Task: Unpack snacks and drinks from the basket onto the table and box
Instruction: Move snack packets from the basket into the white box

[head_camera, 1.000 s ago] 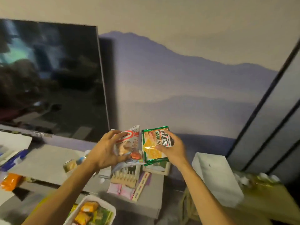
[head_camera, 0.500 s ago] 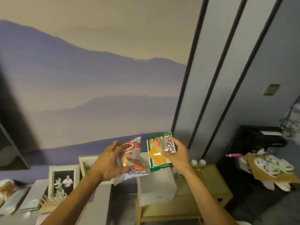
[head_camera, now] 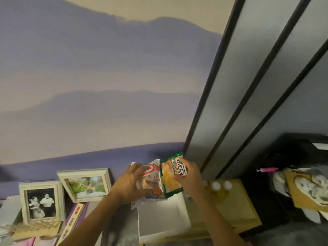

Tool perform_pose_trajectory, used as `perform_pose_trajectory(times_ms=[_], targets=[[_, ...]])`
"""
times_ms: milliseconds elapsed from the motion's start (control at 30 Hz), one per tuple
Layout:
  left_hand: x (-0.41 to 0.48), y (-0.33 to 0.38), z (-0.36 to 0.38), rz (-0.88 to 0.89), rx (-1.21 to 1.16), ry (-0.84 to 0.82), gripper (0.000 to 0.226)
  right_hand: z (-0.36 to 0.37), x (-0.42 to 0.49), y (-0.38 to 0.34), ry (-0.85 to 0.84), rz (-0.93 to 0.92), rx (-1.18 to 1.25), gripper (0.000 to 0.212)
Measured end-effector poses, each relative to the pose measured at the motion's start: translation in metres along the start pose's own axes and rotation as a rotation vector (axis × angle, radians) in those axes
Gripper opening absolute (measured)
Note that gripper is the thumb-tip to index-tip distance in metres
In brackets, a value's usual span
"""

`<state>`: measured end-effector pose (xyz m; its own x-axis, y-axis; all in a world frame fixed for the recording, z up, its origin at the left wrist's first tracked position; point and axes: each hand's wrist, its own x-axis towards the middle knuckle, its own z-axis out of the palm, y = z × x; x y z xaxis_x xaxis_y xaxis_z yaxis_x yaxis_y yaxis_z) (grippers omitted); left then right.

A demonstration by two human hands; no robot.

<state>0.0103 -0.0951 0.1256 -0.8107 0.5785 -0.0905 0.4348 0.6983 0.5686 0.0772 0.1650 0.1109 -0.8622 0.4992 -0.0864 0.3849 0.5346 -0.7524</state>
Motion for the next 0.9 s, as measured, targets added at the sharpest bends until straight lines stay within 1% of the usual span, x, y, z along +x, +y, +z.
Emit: perform_pose_trajectory(times_ms=[100, 167, 267, 300, 333, 400, 533, 600, 700, 800, 900], targets=[[0.030, -0.016, 0.033, -0.022, -0.026, -0.042, 0.107, 0.031, 0.024, 0.025, -0.028, 0.043, -0.038, 0.074], [0.045, -0.028, 0.057, -0.034, -0.058, -0.063, 0.104, 0.047, 0.033, 0.040, -0.063, 0.050, -0.094, 0.064], [0.066, -0.046, 0.089, -0.056, -0.136, -0.056, 0.108, 0.068, 0.046, 0.061, -0.062, 0.026, -0.114, 0.043], [0.072, -0.051, 0.098, -0.050, -0.133, -0.058, 0.109, 0.079, 0.049, 0.071, -0.065, 0.027, -0.111, 0.044], [0.078, -0.057, 0.107, -0.044, -0.116, -0.069, 0.108, 0.092, 0.053, 0.085, -0.083, 0.036, -0.133, 0.051], [0.085, -0.068, 0.123, -0.044, -0.062, -0.084, 0.105, 0.114, 0.058, 0.109, -0.094, -0.022, -0.247, 0.062], [0.087, -0.088, 0.151, -0.047, 0.104, -0.134, 0.104, 0.134, 0.051, 0.122, -0.180, -0.113, -0.331, 0.066], [0.086, -0.091, 0.163, -0.057, 0.248, -0.167, 0.105, 0.142, 0.049, 0.128, -0.167, -0.155, -0.394, 0.065], [0.087, -0.092, 0.176, -0.065, 0.401, -0.164, 0.107, 0.153, 0.048, 0.137, -0.121, -0.159, -0.473, 0.069], [0.087, -0.096, 0.189, -0.085, 0.479, -0.161, 0.107, 0.154, 0.048, 0.134, -0.125, -0.158, -0.491, 0.073], [0.087, -0.098, 0.190, -0.062, 0.477, -0.137, 0.111, 0.150, 0.047, 0.127, -0.129, -0.192, -0.525, 0.075]])
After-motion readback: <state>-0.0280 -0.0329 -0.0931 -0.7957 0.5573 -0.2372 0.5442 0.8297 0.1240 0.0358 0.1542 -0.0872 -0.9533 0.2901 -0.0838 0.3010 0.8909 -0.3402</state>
